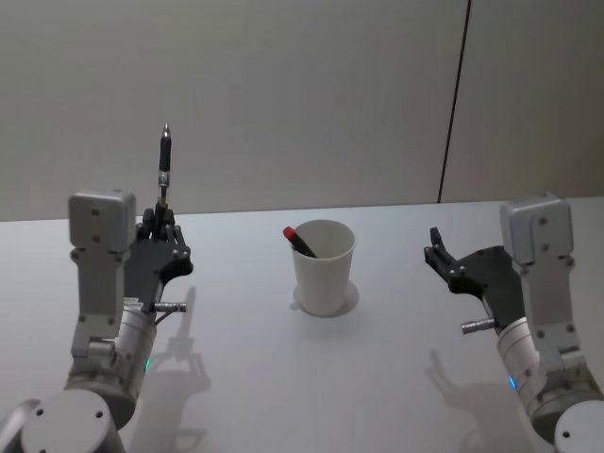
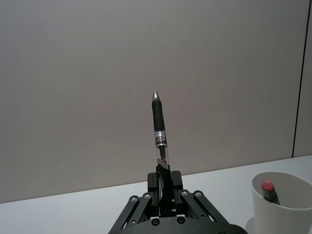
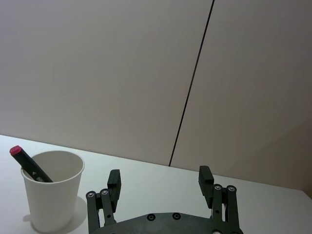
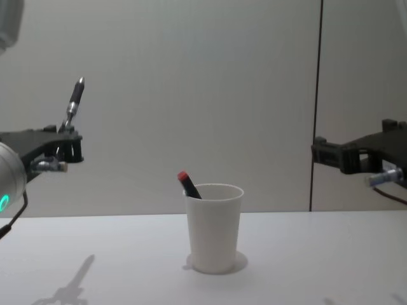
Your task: Place the pen into the pen holder.
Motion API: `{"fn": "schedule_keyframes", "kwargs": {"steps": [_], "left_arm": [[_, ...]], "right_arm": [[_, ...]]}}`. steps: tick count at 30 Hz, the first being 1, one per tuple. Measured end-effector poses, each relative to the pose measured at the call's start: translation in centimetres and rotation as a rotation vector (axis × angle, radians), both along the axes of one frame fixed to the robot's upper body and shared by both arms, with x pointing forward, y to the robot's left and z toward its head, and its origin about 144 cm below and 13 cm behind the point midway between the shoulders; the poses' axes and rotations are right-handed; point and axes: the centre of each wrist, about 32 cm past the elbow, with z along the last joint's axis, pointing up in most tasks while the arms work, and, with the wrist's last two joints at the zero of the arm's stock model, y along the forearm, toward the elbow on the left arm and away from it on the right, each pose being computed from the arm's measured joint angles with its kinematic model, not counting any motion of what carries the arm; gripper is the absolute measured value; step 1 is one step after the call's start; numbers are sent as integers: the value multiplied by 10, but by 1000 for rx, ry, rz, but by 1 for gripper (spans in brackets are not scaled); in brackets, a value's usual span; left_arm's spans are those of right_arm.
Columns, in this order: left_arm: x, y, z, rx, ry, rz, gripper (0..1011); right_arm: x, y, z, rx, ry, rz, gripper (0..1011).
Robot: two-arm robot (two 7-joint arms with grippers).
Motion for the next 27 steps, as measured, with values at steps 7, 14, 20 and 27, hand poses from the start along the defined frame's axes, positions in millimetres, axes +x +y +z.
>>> {"fn": "schedule_keyframes", "kwargs": {"steps": [7, 14, 20, 27], "left_arm": [[0, 9, -4, -48, -61, -74, 177], [2, 18, -8, -82, -107, -163, 177], [4, 25, -13, -100, -139, -250, 177], [7, 34, -18, -111, -176, -359, 177]], "right_arm": [[0, 0, 0, 0, 0, 0, 1002], [0, 0, 0, 0, 0, 0, 1002], [0, 0, 0, 0, 0, 0, 1001], [0, 0, 0, 0, 0, 0, 1002]]}}
